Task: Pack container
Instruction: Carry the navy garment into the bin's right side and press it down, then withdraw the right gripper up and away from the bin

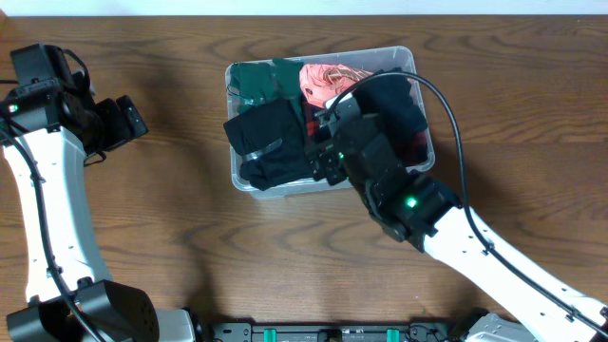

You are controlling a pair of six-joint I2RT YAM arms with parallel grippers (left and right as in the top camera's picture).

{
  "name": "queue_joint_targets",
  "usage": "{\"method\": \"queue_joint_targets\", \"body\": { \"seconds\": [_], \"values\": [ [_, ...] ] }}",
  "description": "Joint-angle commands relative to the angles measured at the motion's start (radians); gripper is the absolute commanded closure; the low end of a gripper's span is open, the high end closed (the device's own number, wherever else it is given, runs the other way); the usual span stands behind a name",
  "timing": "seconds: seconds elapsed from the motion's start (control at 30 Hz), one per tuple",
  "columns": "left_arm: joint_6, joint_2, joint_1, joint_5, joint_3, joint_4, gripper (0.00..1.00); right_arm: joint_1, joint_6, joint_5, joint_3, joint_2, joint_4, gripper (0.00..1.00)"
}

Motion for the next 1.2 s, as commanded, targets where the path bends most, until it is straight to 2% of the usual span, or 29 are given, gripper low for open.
{"method": "queue_joint_targets", "body": {
  "seconds": [0.0, 0.2, 0.33, 0.6, 0.8, 1.17],
  "values": [
    [-0.002, 0.006, 0.003, -0.001, -0.006, -0.002, 0.02, -0.071, -0.093, 0.067, 0.016, 0.034, 0.025, 0.12],
    [-0.002, 0.006, 0.003, -0.001, -0.006, -0.002, 0.02, -0.224, -0.101, 0.04, 0.015, 0.159, 0.037, 0.14],
    [-0.002, 0.006, 0.003, -0.001, -0.006, -0.002, 0.02, -0.298, -0.098, -0.097, 0.015, 0.266, 0.006, 0.13],
    [-0.002, 0.006, 0.003, -0.001, -0.006, -0.002, 0.02, -0.311, -0.051, -0.136, 0.015, 0.388, -0.048, 0.04],
    [-0.002, 0.006, 0.003, -0.001, -0.006, -0.002, 0.02, -0.311, -0.053, -0.135, 0.04, 0.293, -0.053, 0.01],
    [-0.002, 0.006, 0.003, -0.001, -0.006, -0.002, 0.02, -0.396, -0.053, -0.083, 0.089, -0.021, -0.057, 0.01]
  ]
}}
